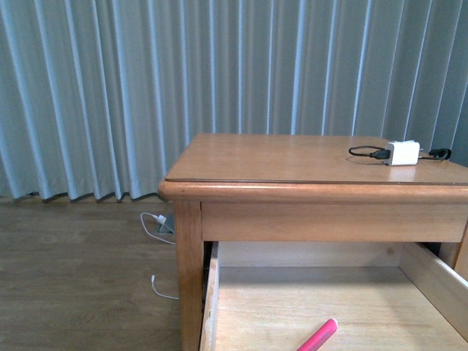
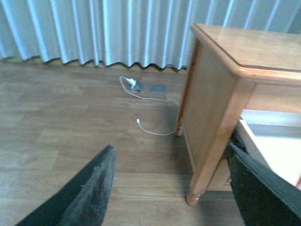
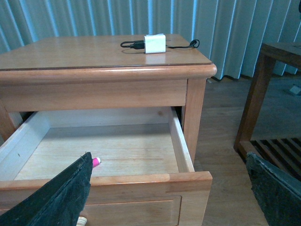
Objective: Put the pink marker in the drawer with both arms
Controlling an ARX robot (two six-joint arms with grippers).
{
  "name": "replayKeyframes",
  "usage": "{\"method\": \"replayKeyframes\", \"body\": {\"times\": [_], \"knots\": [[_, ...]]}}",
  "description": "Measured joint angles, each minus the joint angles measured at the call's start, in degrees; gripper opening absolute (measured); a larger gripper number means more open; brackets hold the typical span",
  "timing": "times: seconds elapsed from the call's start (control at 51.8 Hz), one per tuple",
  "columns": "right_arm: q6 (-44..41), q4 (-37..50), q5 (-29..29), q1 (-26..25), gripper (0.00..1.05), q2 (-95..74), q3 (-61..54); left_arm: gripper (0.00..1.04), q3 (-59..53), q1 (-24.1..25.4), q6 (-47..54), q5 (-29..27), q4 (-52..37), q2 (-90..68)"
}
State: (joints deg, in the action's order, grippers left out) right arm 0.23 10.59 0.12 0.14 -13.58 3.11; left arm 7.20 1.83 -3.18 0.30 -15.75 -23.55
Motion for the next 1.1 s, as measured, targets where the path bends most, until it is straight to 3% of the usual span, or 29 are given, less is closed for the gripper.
{"method": "replayKeyframes", "body": {"times": [0.116,0.27,0.328,0.695,0.811,1.1], "knots": [[0.00,0.00,-0.02,0.00,0.96,0.00,0.00,0.54,-1.51,-1.66,1.70,-0.04,0.11,2.16],[0.00,0.00,0.00,0.00,0.96,0.00,0.00,0.13,-3.63,-1.75,2.47,-0.28,2.03,6.25],[0.00,0.00,0.00,0.00,0.96,0.00,0.00,0.04,-4.04,-1.75,2.47,-0.26,2.64,7.26],[0.00,-0.02,0.00,0.00,0.96,0.00,0.00,0.04,-5.90,-1.75,2.80,-0.31,5.86,13.90],[0.00,-0.02,0.04,0.00,0.96,0.00,-0.02,0.04,-5.88,-1.77,2.80,-0.28,15.17,22.18],[0.00,-0.04,0.00,0.00,0.96,0.00,-0.02,0.04,-5.88,-1.79,2.82,-0.31,15.63,23.26]]}}
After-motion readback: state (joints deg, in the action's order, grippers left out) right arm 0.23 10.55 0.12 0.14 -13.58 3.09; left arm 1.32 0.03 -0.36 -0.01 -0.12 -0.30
